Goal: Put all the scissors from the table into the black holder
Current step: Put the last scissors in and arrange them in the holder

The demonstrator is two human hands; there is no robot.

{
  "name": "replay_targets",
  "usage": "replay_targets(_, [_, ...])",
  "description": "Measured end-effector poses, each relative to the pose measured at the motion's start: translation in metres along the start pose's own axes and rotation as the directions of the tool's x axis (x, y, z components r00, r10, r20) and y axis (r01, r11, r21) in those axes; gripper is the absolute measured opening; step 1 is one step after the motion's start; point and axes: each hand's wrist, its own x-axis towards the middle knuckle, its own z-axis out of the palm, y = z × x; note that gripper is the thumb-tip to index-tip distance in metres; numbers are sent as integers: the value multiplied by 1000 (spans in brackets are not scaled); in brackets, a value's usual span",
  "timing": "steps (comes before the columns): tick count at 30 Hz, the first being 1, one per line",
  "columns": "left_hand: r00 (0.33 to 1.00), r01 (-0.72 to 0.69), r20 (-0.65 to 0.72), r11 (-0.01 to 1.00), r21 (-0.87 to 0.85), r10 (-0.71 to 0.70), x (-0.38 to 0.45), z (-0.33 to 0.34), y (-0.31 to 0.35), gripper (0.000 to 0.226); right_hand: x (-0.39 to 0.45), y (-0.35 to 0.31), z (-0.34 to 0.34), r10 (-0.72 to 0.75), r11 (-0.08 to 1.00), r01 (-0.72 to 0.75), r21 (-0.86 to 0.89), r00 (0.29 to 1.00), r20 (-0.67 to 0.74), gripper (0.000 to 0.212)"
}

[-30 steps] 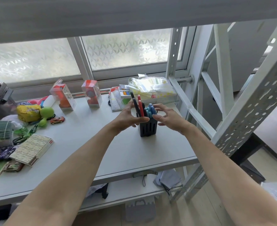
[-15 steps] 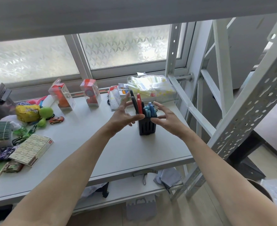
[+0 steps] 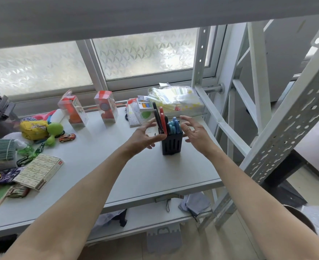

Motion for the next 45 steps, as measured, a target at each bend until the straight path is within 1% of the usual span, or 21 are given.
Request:
replay_targets(3, [995, 100, 10, 995, -3, -100, -4, 16, -17, 99, -11, 15, 10, 166, 986, -160, 55, 980, -114, 37])
replay_targets(6, [973, 227, 42, 973, 29, -228, -8, 35, -28, 96, -20, 32, 24, 311, 950, -312, 0, 947, -82, 38])
replay_targets(8, [968, 241, 64, 970, 16, -242, -8, 47, -31, 79, -23, 36, 35, 309, 949, -311, -52, 950, -39, 41])
replay_targets(11, [979, 202, 39, 979, -21, -201, -5, 57, -30, 50, -23, 32, 43, 276, 956, -280, -90, 959, -63, 37])
replay_targets(15, [981, 196, 9, 981, -11, -195, -1, 59, -28, 47, -22, 26, 45, 250, 962, -256, -94, 966, -70, 35])
replay_targets(19, [981, 195, 8, 981, 7, -195, 4, 58, -29, 49, -19, 28, 46, 264, 952, -270, -146, 963, -59, 40])
replay_targets(20, [980, 199, 13, 980, 12, -199, 4, 57, -30, 51, -20, 27, 46, 260, 946, -274, -176, 961, -94, 42])
replay_targets(21, [979, 204, 20, 979, 14, -205, 5, 56, -31, 54, -21, 24, 47, 215, 943, -251, -219, 961, -177, 43])
replay_targets(22, [977, 213, 28, 977, 13, -213, 6, 56, -32, 60, -22, 20, 47, 113, 944, -193, -267, 951, -287, 42])
replay_targets(23, [975, 220, 34, 975, 10, -220, 7, 56, -32, 67, -22, 13, 45, -34, 944, -96, -314, 922, -385, 41])
replay_targets(24, [974, 222, 37, 975, 8, -222, 7, 56, -33, 74, -20, 4, 43, -189, 933, 22, -359, 879, -437, 40])
replay_targets(25, [976, 216, 36, 976, 8, -217, 8, 56, -33, 78, -16, -5, 39, -304, 911, 129, -391, 851, -428, 39])
replay_targets(27, [977, 209, 31, 978, 14, -209, 11, 57, -35, 82, -3, -18, 31, -394, 873, 250, -418, 867, -306, 36])
replay_targets(30, [976, 215, 35, 976, 21, -216, 16, 55, -36, 86, 10, -18, 19, -345, 884, 275, -378, 930, -130, 33])
replay_targets(33, [972, 234, -5, 970, 64, -234, 23, 48, -35, 97, 12, -17, 11, -271, 939, 246, -241, 960, -75, 30])
replay_targets(35, [968, 251, -6, 968, 27, -251, 26, 42, -32, 109, 18, -19, 5, -226, 947, 215, -240, 974, -19, 32])
replay_targets(37, [978, 209, -11, 976, -56, -210, 29, 37, -28, 111, 25, -22, 0, -207, 936, 213, -281, 977, 53, 32])
replay_targets(39, [989, 143, -13, 981, -133, -146, 30, 33, -21, 102, 30, -21, -3, -195, 930, 220, -294, 974, 112, 31])
replay_targets(41, [995, 102, 3, 984, -148, -103, 32, 32, -15, 85, 31, -18, -4, -174, 933, 210, -291, 974, 146, 29])
replay_targets(43, [996, 90, 9, 986, -138, -90, 33, 32, -12, 70, 31, -13, -3, -164, 944, 198, -265, 976, 145, 28])
replay_targets(45, [996, 87, 7, 987, -136, -87, 34, 33, -12, 66, 29, -6, 0, -175, 949, 202, -242, 976, 128, 29])
